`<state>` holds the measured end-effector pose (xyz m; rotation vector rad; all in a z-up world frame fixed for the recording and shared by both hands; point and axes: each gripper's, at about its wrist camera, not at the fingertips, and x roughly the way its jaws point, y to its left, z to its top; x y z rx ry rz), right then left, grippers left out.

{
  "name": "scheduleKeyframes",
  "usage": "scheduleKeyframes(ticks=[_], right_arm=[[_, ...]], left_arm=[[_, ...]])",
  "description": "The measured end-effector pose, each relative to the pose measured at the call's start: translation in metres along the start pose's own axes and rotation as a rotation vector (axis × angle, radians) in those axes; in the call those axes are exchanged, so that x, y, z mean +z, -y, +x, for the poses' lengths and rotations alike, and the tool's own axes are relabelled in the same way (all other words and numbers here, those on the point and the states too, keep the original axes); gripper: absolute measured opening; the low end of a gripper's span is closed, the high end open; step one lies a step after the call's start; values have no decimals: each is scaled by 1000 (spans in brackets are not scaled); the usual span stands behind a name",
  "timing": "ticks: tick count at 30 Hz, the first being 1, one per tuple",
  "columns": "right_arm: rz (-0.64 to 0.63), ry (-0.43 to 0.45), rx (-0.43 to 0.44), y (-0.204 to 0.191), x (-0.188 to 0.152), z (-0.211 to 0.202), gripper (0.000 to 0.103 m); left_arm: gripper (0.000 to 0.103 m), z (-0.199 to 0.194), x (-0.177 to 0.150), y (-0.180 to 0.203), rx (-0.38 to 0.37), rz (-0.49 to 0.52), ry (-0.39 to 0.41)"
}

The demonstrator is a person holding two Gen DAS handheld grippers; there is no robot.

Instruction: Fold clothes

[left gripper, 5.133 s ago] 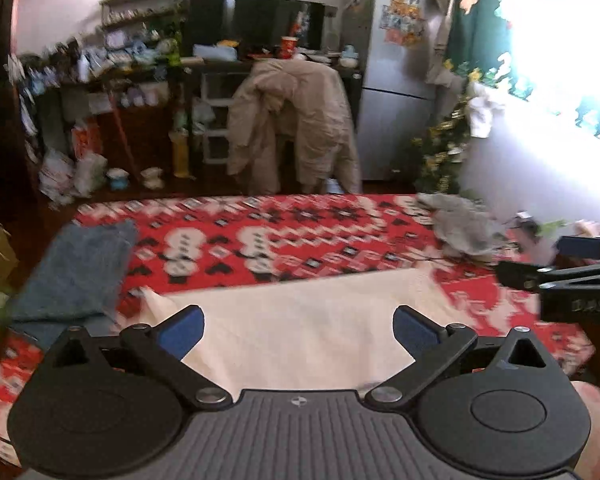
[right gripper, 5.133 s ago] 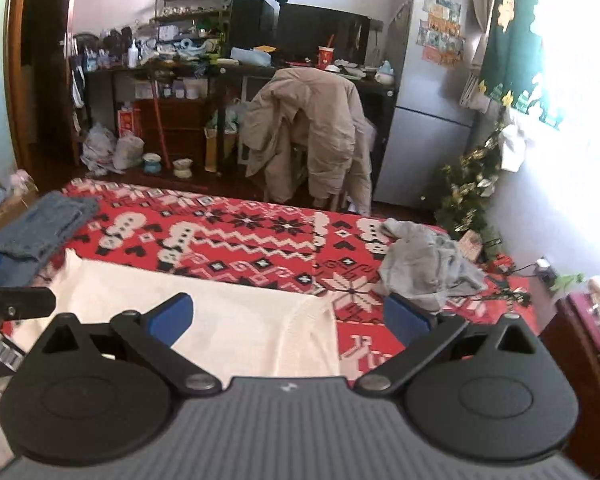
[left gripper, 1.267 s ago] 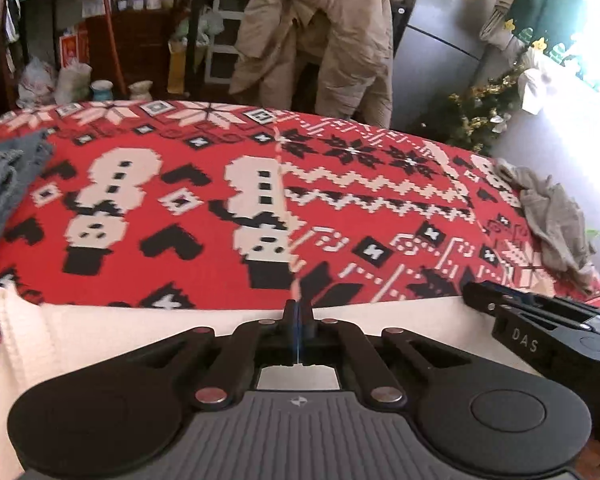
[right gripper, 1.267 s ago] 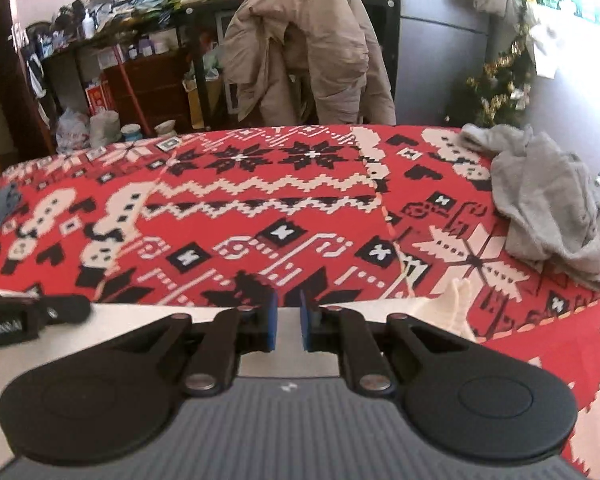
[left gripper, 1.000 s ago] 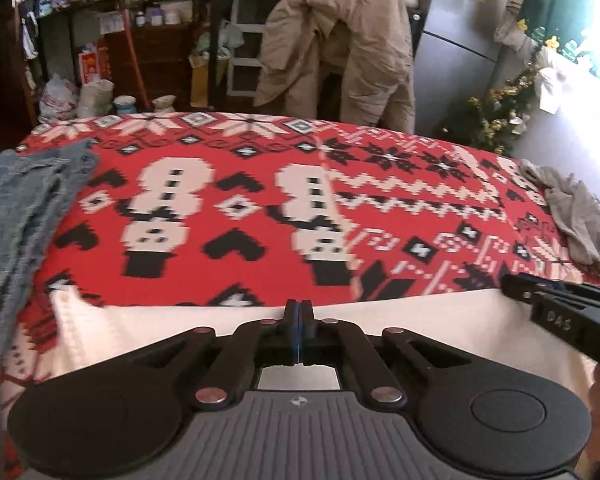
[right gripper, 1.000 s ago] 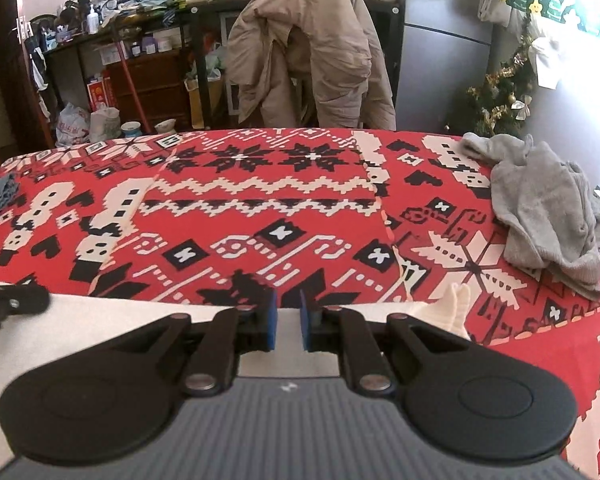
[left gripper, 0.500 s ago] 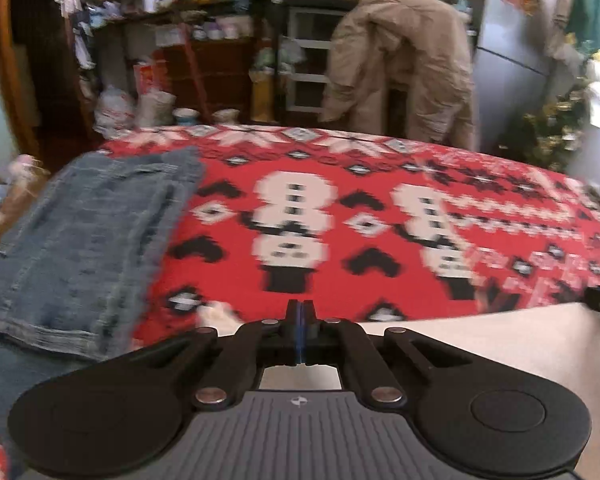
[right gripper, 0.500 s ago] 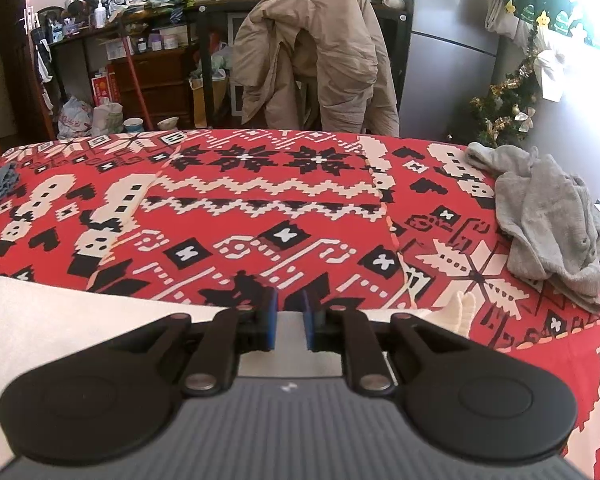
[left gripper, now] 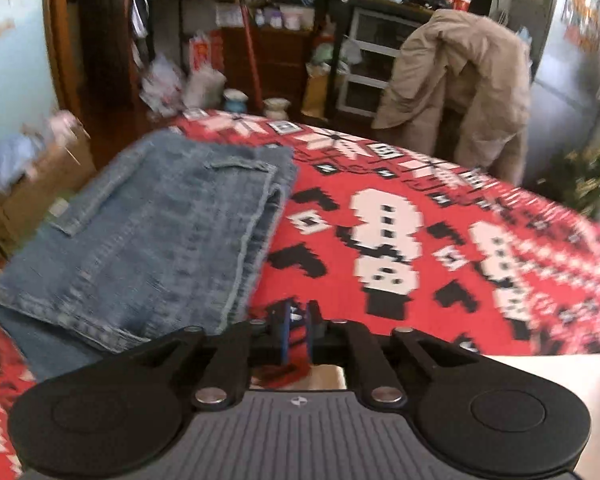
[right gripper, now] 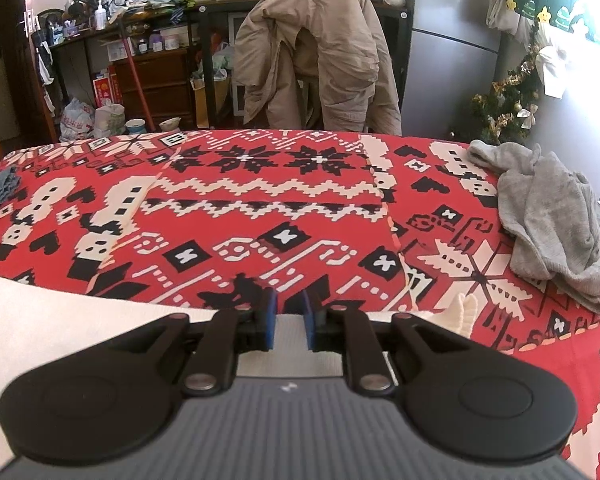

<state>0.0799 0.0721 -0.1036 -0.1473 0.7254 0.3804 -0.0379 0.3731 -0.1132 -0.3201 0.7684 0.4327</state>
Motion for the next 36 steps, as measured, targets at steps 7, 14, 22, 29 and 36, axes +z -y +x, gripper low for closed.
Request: scheduleKeyframes(ticks=[7, 14, 22, 29, 36], right_arm=[[0, -1, -1, 0, 1, 0, 17], [0, -1, -3, -1, 0, 0, 18], [-5, 1, -6, -2, -1, 0, 18], [-14, 9, -7, -2, -2, 1, 18], [-8, 5, -5, -2, -2, 1, 18]], left_arm=[[34, 6, 2, -13, -57, -108, -65], [33, 4, 5, -19, -134, -158, -85], [7, 4, -1, 8, -36, -23, -67], [0, 13, -3, 9, 181, 25, -18], [1, -15, 17, -15, -188, -208, -8]])
